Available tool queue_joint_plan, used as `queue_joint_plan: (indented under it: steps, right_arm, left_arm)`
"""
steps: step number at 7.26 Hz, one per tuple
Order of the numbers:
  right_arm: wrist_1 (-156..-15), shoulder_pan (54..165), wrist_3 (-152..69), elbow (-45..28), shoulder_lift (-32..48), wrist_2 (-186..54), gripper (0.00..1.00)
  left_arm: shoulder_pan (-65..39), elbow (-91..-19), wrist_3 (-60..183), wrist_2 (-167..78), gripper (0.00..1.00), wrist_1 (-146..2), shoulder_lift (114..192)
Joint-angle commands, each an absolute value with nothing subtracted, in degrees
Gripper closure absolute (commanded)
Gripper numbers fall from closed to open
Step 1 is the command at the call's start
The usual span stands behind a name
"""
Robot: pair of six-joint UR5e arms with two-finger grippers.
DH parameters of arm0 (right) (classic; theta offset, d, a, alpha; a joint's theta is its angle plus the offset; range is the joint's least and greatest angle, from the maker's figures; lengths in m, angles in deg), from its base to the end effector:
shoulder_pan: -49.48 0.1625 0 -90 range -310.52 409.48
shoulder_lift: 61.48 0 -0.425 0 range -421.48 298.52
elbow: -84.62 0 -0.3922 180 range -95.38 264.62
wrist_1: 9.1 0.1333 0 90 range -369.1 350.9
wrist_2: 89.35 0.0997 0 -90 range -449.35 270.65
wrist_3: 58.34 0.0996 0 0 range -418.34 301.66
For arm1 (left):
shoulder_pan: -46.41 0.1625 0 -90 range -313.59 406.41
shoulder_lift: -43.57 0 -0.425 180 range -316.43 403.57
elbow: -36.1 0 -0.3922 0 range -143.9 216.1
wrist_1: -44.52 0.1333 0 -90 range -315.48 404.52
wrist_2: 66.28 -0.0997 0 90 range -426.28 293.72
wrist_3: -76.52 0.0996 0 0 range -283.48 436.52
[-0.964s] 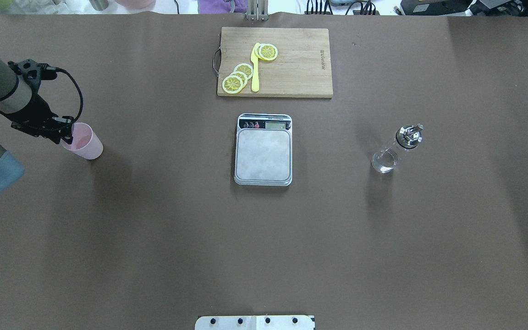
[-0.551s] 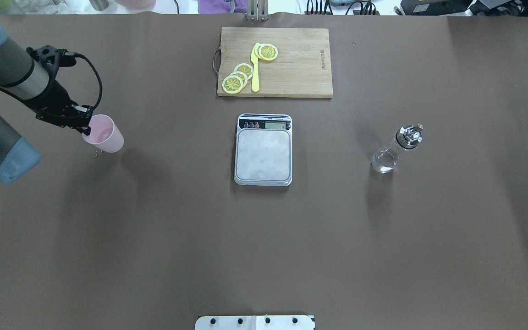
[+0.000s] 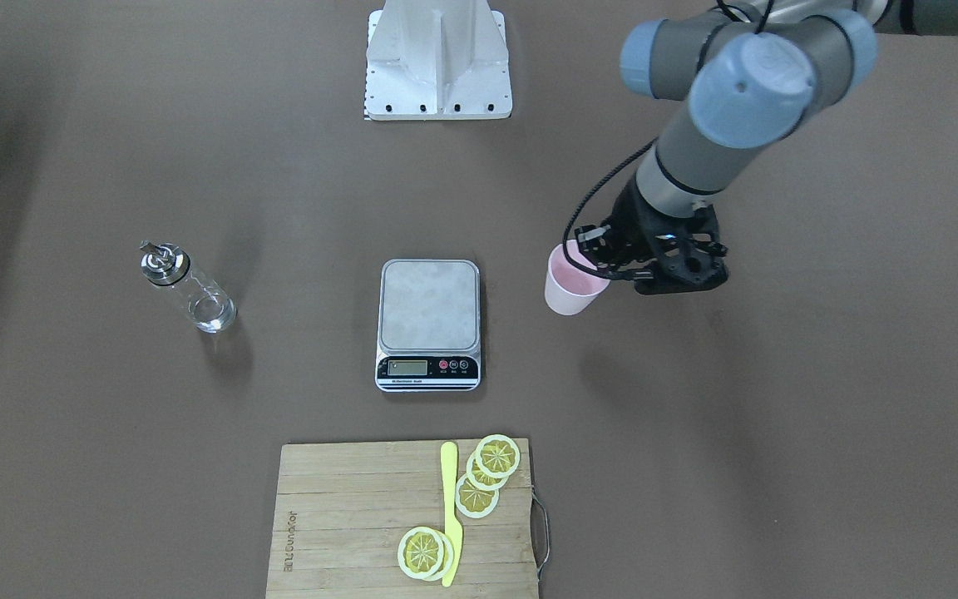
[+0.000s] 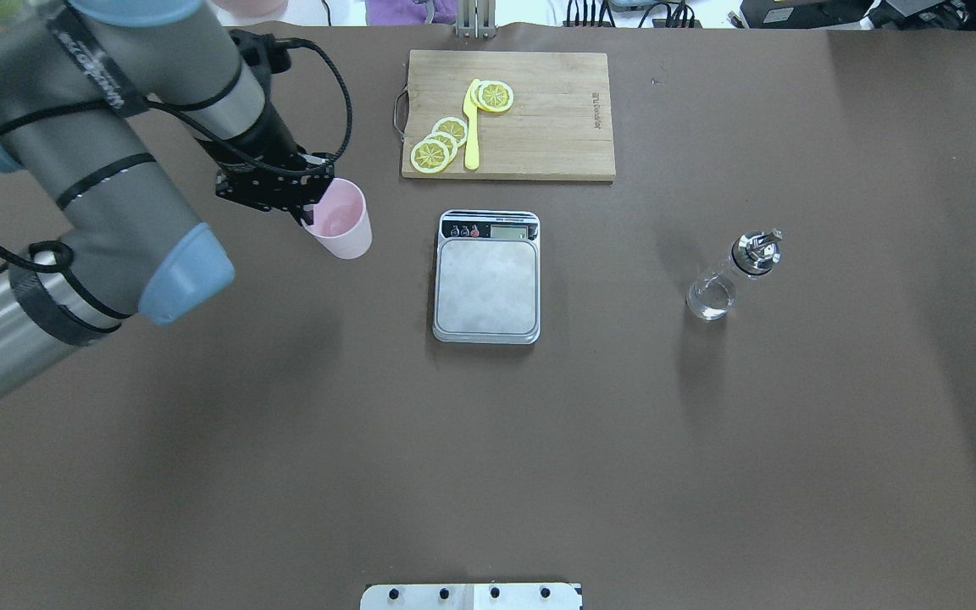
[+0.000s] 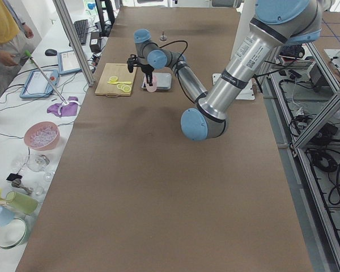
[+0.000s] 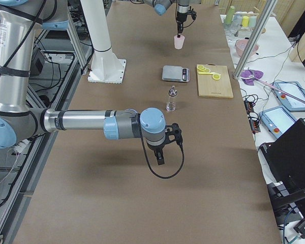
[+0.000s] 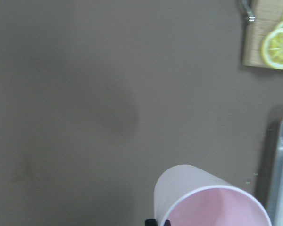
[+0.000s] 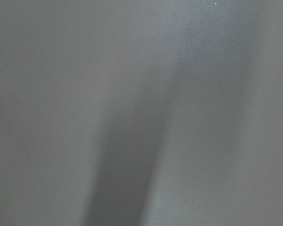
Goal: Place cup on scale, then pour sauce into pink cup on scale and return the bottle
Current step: 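Carry the pink cup with the left gripper onto the scale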
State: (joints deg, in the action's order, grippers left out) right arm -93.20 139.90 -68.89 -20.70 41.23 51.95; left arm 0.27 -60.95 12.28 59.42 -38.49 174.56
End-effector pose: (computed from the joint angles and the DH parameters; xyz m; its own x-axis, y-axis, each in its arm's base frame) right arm 0.0585 -0.4057 0.6061 0.6168 -0.2901 0.7317 0.1075 0.9519 0.2868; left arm 0.4096 -0.5347 0.1872 0.6097 -0.1251 -0.7827 0.0611 0.9919 -0.1109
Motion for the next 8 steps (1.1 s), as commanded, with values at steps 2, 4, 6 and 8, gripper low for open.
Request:
queue_joint_plan:
  steps: [2,4,6,8]
  right_arm:
    - [-90.84,139.83,-68.8,-19.8,41.26,52.25,0.0]
    - [-90.75,139.83,-68.89,-19.8,41.26,52.25,0.0]
    - [-89.53,139.39,-69.41,-19.71,41.26,52.07,0.0]
    - [-89.16,138.34,-69.41,-19.71,41.26,52.07,0.0]
  left_arm:
    - [6.86,-50.05,2.19,55.98,1.0,-42.37,185.69]
    - [7.92,-46.0,0.58,55.11,1.0,-48.19,186.04]
    - [8.97,-45.46,0.32,53.79,1.0,-48.38,185.87]
    - [10.2,-45.37,0.41,52.3,0.98,-49.6,185.69]
